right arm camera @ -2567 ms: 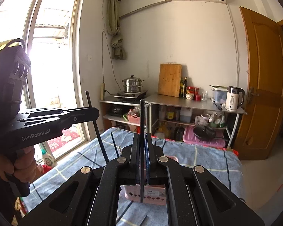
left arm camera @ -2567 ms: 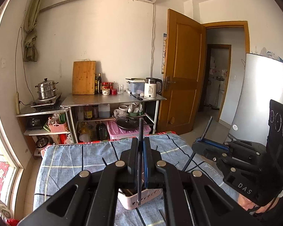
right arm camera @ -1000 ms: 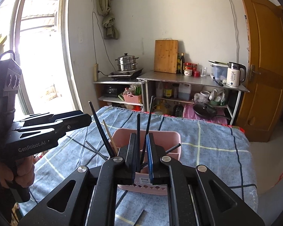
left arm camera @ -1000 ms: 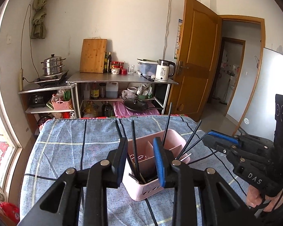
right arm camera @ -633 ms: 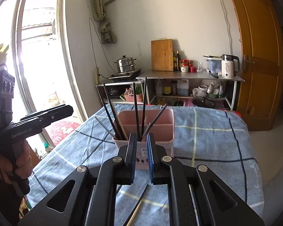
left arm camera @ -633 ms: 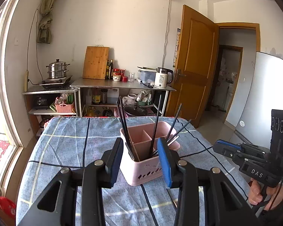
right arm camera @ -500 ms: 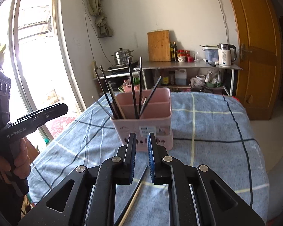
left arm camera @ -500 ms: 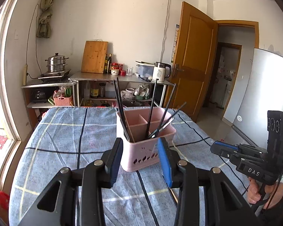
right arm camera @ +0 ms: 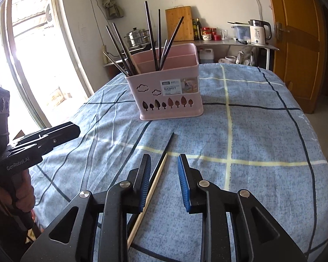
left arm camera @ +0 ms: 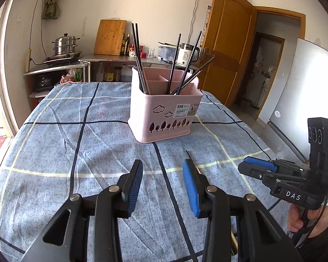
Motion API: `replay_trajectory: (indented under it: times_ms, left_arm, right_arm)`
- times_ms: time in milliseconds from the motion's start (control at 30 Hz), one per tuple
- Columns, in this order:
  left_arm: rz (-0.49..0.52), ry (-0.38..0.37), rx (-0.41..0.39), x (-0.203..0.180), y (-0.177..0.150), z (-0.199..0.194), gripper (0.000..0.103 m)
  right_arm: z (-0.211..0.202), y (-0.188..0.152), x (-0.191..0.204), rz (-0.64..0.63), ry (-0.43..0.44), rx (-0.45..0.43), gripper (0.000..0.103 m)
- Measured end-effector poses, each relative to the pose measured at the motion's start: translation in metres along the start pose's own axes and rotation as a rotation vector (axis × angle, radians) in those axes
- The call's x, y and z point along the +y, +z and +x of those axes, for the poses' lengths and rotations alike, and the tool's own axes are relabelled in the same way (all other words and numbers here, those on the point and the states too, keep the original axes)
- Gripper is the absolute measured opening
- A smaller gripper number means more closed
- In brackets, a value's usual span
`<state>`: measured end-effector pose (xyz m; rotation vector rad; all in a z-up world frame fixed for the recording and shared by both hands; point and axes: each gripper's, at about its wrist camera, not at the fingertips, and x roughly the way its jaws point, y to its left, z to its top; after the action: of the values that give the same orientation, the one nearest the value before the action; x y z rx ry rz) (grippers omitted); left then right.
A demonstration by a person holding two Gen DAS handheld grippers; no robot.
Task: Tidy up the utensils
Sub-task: 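Move both open tools back toward the remaining wooden chopsticks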
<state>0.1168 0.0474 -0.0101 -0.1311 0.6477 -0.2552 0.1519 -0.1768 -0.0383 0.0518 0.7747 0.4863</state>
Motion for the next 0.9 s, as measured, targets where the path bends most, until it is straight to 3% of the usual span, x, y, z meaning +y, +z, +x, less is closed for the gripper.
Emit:
replay_trajectory:
  times_ms: [667, 900]
  left_arm:
    - [-0.031, -0.026, 0.073, 0.003, -0.022, 0.019, 0.040]
    - [-0.039, -0.028, 0.083, 0.005, -0.022, 0.022, 0.040]
  right_arm:
    - [0.051, -0.024, 0.011, -0.029, -0.045, 0.173, 0.026]
    - [0.049, -0.024, 0.009, -0.031, -0.061, 0.165, 0.026]
